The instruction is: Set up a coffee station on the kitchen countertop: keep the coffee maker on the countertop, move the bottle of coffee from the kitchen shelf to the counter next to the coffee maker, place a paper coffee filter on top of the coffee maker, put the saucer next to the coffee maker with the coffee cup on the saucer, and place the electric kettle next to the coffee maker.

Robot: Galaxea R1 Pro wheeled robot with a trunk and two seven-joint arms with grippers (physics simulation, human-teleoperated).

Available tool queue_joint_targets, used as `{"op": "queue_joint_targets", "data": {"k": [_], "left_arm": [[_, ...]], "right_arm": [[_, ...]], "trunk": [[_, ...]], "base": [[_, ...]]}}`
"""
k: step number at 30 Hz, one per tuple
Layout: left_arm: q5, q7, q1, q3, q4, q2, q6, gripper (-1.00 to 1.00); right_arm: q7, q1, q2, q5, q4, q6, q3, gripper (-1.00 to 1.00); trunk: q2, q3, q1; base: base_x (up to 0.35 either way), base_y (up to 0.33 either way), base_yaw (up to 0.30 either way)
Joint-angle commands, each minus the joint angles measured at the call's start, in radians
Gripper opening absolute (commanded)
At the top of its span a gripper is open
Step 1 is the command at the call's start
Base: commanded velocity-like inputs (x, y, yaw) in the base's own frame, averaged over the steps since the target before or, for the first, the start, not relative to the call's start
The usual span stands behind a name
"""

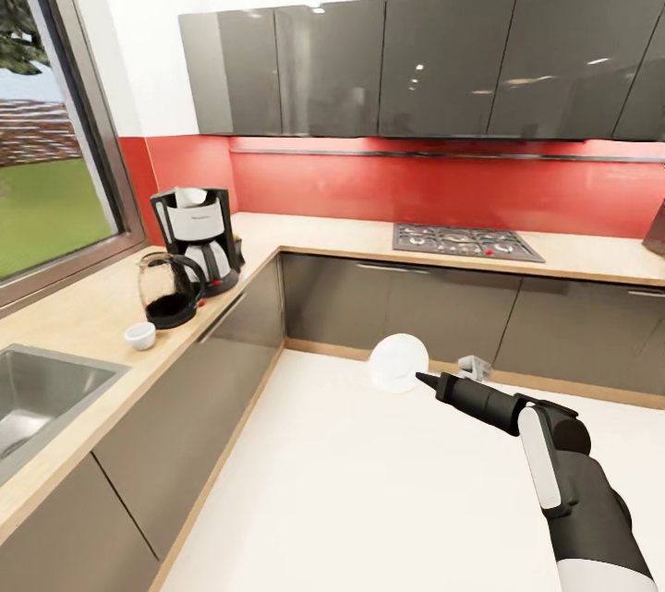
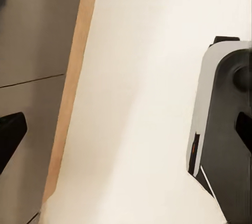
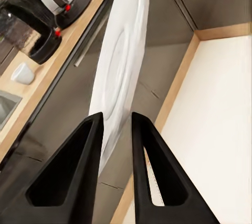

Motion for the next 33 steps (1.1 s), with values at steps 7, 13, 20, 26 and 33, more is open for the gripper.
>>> {"op": "queue_joint_targets", "data": {"k": [7,13,20,26,33], "left_arm": [[0.006,-0.085,0.000,-0.007,-0.001,0.000,0.001,1.00],[0.006,-0.086,0.000,-0.007,-0.002,0.000,0.003,1.00],[0.006,-0.086,0.000,-0.007,-0.002,0.000,0.003,1.00],[0.006,-0.086,0.000,-0.008,-0.003,-0.001,0.003,1.00],[0.006,-0.086,0.000,-0.008,-0.002,-0.001,0.003,1.00]], "right_arm": [[0.005,-0.001,-0.001,-0.001,0.003,0.006,-0.001,-1.00],[0.005,-0.002,-0.001,-0.001,0.003,0.007,-0.001,-1.00],[0.004,-0.002,-0.001,-0.001,0.003,0.008,-0.001,-1.00],[0.004,-0.002,-0.001,-0.001,0.003,0.008,-0.002,-1.00],[0.004,-0.001,-0.001,-0.001,0.003,0.008,-0.002,-1.00]], "trunk": [[-0.002,-0.002,0.001],[-0.002,-0.002,0.001],[-0.002,-0.002,0.001],[-0.002,-0.002,0.001],[-0.002,-0.002,0.001]], "base": [[0.281,-0.170,-0.005],[0.281,-0.173,0.000],[0.298,-0.172,0.000],[0.313,-0.141,0.000],[0.315,-0.137,0.000]]}}
